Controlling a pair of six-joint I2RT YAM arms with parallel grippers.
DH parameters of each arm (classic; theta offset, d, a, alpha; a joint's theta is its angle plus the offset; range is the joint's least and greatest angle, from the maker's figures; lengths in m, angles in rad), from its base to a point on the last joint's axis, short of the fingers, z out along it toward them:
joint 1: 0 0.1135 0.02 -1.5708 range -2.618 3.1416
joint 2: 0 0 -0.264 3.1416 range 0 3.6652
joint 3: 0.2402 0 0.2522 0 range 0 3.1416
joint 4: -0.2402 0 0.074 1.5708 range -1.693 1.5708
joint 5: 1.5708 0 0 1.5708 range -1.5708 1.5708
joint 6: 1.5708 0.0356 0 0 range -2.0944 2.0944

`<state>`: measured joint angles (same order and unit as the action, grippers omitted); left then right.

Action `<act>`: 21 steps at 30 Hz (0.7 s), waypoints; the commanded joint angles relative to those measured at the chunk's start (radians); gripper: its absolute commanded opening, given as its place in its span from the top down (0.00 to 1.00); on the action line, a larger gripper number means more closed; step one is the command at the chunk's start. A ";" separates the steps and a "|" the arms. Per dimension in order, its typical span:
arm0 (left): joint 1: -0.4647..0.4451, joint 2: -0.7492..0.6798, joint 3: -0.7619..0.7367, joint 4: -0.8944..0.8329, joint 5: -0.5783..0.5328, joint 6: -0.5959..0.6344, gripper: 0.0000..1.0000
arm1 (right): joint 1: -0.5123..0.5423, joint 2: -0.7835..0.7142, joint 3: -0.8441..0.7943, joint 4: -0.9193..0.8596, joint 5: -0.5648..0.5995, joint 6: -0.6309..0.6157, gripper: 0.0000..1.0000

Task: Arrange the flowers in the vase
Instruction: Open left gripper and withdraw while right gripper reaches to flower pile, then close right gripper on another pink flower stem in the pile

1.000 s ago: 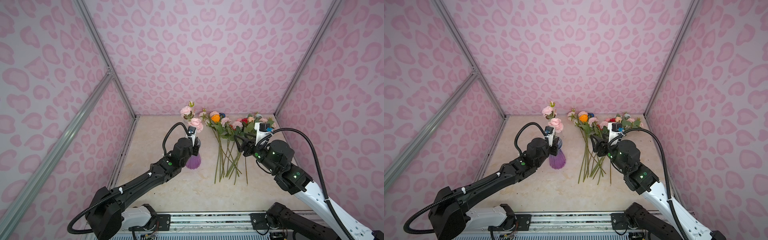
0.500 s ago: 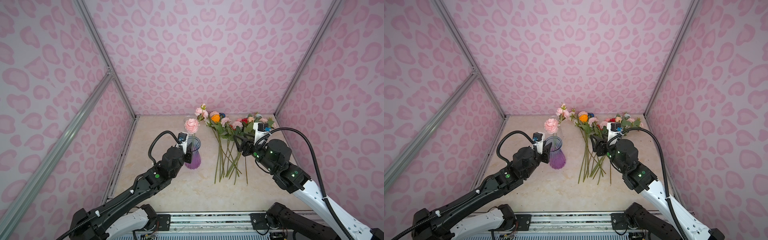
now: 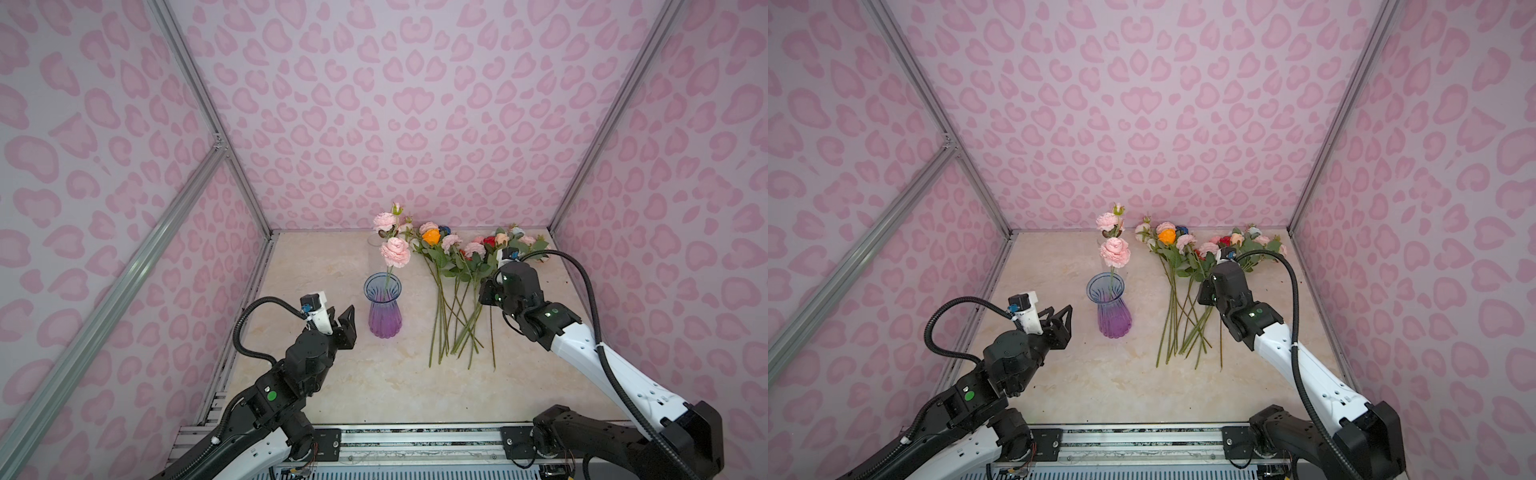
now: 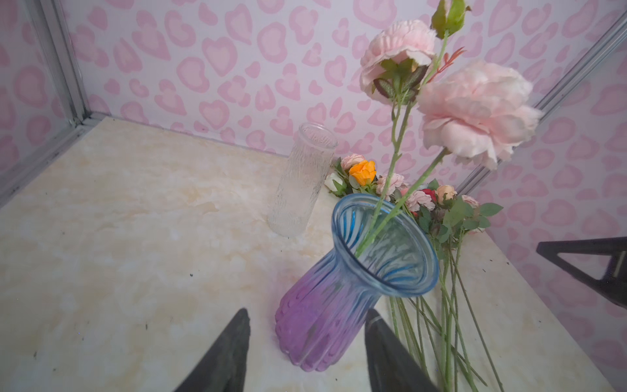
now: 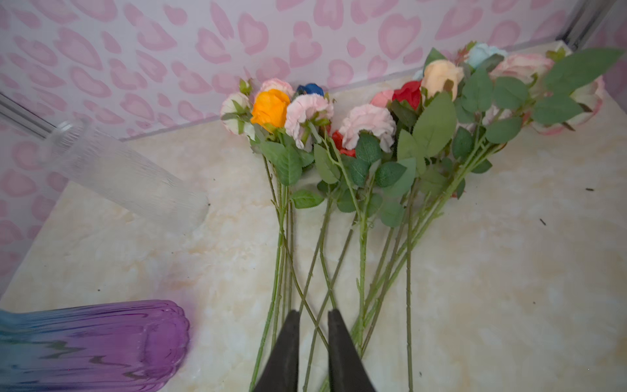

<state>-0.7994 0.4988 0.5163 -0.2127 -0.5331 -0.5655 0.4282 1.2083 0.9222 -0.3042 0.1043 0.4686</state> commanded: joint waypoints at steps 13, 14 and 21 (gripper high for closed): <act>0.000 -0.135 -0.122 0.035 0.261 -0.183 0.13 | -0.137 0.532 0.250 -0.143 -0.126 -0.034 0.65; 0.000 -0.133 -0.122 0.034 0.266 -0.190 0.11 | -0.137 0.543 0.246 -0.136 -0.129 -0.032 0.65; 0.001 -0.131 -0.150 0.046 0.284 -0.231 0.08 | -0.137 0.592 0.231 -0.121 -0.154 -0.036 0.72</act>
<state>-0.7994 0.3660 0.3752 -0.2062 -0.2611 -0.7708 0.2916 1.7844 1.1603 -0.4229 -0.0288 0.4408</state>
